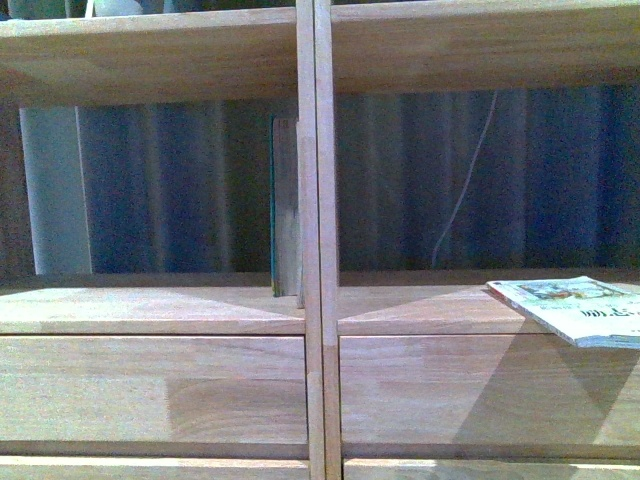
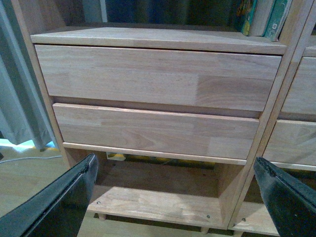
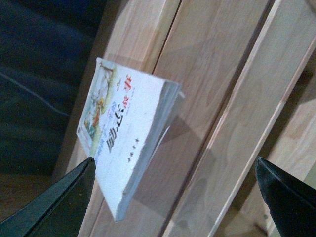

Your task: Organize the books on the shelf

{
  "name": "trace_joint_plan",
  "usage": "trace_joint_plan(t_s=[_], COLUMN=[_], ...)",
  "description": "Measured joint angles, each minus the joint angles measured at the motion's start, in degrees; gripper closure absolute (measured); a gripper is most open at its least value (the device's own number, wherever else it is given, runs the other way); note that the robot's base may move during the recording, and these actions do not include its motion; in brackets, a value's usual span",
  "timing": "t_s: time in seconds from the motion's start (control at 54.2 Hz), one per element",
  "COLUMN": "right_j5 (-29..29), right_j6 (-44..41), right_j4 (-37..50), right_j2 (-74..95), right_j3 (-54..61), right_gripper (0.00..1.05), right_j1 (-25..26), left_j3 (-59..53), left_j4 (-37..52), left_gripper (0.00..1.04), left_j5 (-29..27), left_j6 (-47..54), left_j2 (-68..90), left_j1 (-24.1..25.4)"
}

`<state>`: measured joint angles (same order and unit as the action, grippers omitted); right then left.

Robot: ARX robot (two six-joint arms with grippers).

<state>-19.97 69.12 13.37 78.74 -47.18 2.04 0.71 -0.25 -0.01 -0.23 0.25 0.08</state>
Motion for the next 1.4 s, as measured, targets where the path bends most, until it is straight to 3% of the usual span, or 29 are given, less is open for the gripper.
trace_joint_plan(t_s=[0.258,0.498,1.163,1.403], right_j5=[3.0,4.4,4.5,4.5], right_j6=[10.4,15.6,18.6,18.5], right_j4=[0.6,1.6,-1.8,-2.5], right_j2=[10.5,16.7,25.5,26.3], right_j3=[-8.2,-13.3,-25.2,-26.7], right_gripper=[0.07,0.07,0.07,0.40], right_j1=[-2.9,-1.8,0.2,0.3], left_j3=[0.0,0.0,0.0,0.0], left_j4=[0.0,0.0,0.0,0.0], left_gripper=[0.07,0.07,0.07,0.07], left_j5=[0.0,0.0,0.0,0.0], left_j6=[0.0,0.0,0.0,0.0], left_j2=[0.0,0.0,0.0,0.0], left_j1=[0.0,0.0,0.0,0.0])
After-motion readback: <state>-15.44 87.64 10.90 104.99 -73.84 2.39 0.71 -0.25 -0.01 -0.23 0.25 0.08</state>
